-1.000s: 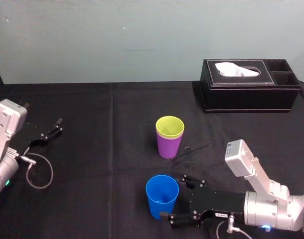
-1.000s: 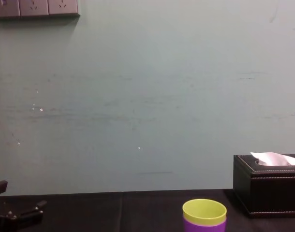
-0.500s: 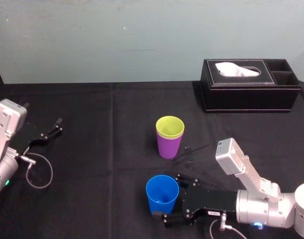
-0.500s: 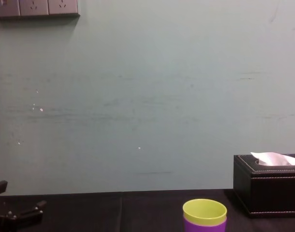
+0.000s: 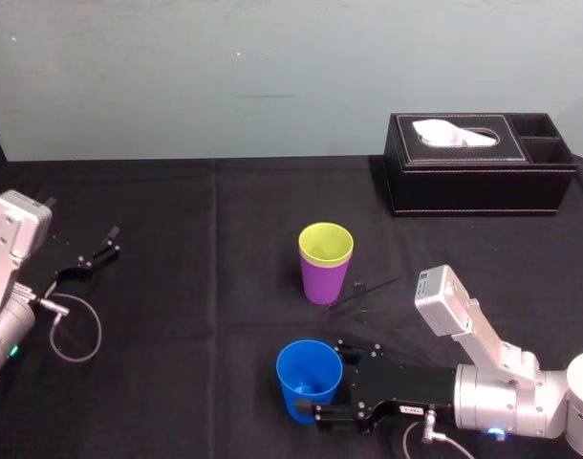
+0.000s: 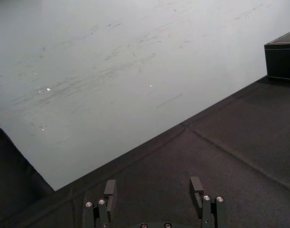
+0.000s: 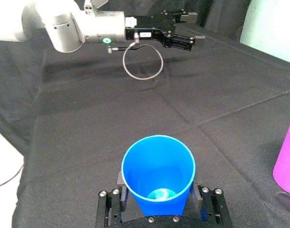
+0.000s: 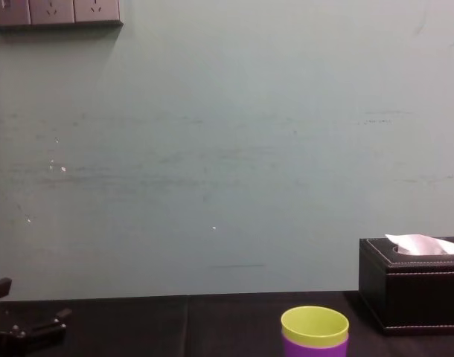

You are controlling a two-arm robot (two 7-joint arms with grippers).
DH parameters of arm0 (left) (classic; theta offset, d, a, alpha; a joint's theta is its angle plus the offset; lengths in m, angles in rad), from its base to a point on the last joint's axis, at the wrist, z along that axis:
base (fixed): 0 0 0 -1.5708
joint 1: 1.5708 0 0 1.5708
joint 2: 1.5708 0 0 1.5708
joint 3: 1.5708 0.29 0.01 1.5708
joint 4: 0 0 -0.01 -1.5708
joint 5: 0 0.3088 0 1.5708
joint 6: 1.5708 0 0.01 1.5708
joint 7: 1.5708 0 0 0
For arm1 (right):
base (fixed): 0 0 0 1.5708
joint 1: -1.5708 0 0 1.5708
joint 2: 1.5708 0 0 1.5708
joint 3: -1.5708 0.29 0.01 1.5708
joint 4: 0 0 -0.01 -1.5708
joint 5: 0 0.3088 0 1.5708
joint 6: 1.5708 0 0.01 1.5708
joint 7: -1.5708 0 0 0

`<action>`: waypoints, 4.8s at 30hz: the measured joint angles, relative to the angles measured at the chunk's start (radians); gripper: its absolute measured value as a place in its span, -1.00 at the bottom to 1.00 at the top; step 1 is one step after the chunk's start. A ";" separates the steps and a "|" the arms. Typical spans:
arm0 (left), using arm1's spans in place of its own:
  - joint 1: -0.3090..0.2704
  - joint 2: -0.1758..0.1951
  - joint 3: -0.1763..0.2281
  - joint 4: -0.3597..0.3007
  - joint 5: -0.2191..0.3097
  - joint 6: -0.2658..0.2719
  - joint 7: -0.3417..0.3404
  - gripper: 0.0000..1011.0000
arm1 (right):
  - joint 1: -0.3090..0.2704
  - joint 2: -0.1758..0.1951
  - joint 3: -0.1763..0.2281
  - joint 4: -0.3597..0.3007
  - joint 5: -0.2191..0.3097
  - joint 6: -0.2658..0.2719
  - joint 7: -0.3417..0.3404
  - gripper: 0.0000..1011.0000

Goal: Stack the three plastic cups sequentially using one hand.

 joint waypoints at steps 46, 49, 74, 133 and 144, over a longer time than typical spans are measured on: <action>0.000 0.000 0.000 0.000 0.000 0.000 0.000 0.98 | -0.032 0.087 0.208 -0.237 0.116 0.172 -0.213 0.45; 0.000 0.000 0.000 0.000 0.000 0.000 0.000 0.98 | -0.005 0.078 0.213 -0.226 0.119 0.185 -0.222 0.45; 0.000 0.000 0.000 0.000 0.000 0.000 0.000 0.98 | 0.194 -0.070 0.116 -0.033 0.027 0.247 -0.238 0.45; 0.000 0.000 0.000 0.000 0.000 0.000 0.000 0.98 | 0.254 -0.144 0.076 0.113 -0.016 0.231 -0.196 0.45; 0.000 0.000 0.000 0.000 0.000 0.000 0.000 0.98 | 0.254 -0.143 0.076 0.111 -0.016 0.231 -0.197 0.78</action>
